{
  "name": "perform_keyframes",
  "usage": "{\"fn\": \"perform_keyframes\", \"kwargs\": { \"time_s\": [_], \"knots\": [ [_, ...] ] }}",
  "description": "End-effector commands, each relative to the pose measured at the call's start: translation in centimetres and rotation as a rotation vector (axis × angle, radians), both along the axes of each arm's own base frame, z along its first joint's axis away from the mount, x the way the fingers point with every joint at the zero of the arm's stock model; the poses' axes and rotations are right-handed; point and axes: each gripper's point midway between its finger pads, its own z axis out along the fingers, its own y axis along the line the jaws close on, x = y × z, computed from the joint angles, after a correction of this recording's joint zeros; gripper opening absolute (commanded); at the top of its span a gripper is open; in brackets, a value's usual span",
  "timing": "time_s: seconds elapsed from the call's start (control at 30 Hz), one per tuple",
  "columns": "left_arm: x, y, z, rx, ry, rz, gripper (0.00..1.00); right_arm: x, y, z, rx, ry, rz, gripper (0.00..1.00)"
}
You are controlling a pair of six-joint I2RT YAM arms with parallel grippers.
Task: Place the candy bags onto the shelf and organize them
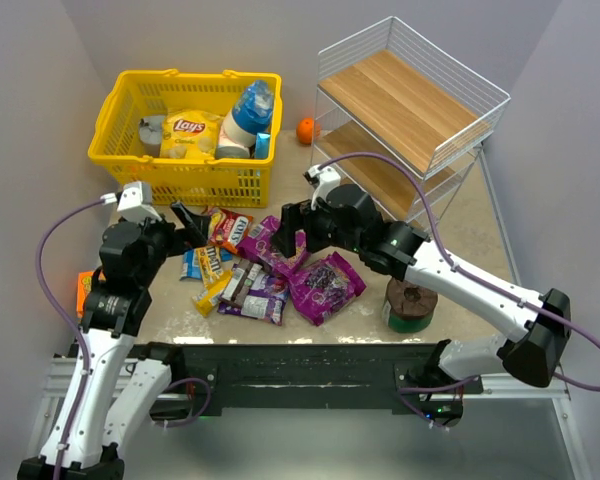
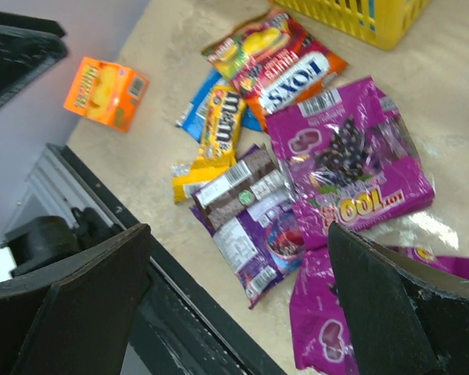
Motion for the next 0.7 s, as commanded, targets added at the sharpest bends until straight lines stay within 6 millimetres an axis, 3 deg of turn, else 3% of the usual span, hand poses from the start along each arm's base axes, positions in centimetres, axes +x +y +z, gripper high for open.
{"fn": "perform_keyframes", "kwargs": {
  "time_s": [0.0, 0.13, 0.17, 0.23, 0.27, 0.3, 0.33, 0.37, 0.4, 0.43, 0.57, 0.67],
  "knots": [
    [-0.6, 1.0, 0.8, -0.108, -0.057, 0.101, 1.00, 0.3, -1.8, -1.7, -0.075, 0.023, -0.073, 0.99],
    [-1.4, -1.5, -0.1, -0.110, -0.038, -0.054, 1.00, -0.3, -3.0, -4.3, -0.128, 0.086, -0.109, 0.97],
    [-1.9, -3.2, -1.7, -0.135, -0.005, -0.154, 0.99, -0.5, -3.4, -5.2, -0.149, 0.101, -0.118, 0.96],
    [-2.3, -5.0, -2.0, -0.211, -0.024, -0.241, 0.97, -1.0, -4.3, -6.1, -0.159, 0.130, -0.143, 0.92],
    [-3.1, -6.3, -4.3, -0.249, 0.024, -0.318, 0.96, -1.5, -4.9, -7.5, -0.179, 0.155, -0.151, 0.90],
    [-3.1, -6.9, -4.3, -0.275, 0.003, -0.349, 0.93, -1.7, -5.2, -8.1, -0.181, 0.172, -0.168, 0.88],
    [-3.5, -7.3, -5.0, -0.322, 0.027, -0.360, 0.93, -1.9, -5.6, -8.4, -0.181, 0.182, -0.178, 0.82],
    [-3.9, -7.8, -6.9, -0.344, 0.072, -0.378, 0.92, -2.3, -6.1, -9.7, -0.201, 0.204, -0.186, 0.77],
    [-3.9, -8.0, -7.2, -0.357, 0.071, -0.389, 0.90, -2.4, -6.3, -10.2, -0.200, 0.219, -0.199, 0.74],
    [-4.2, -8.2, -8.3, -0.379, 0.098, -0.394, 0.90, -2.5, -6.4, -10.6, -0.204, 0.225, -0.206, 0.64],
    [-4.7, -9.0, -9.3, -0.405, 0.117, -0.436, 0.88, -2.7, -7.3, -13.8, -0.264, 0.265, -0.241, 0.49],
    [-4.9, -9.6, -10.2, -0.417, 0.151, -0.458, 0.87, -2.0, -8.2, -14.7, -0.295, 0.249, -0.300, 0.42]
  ]
}}
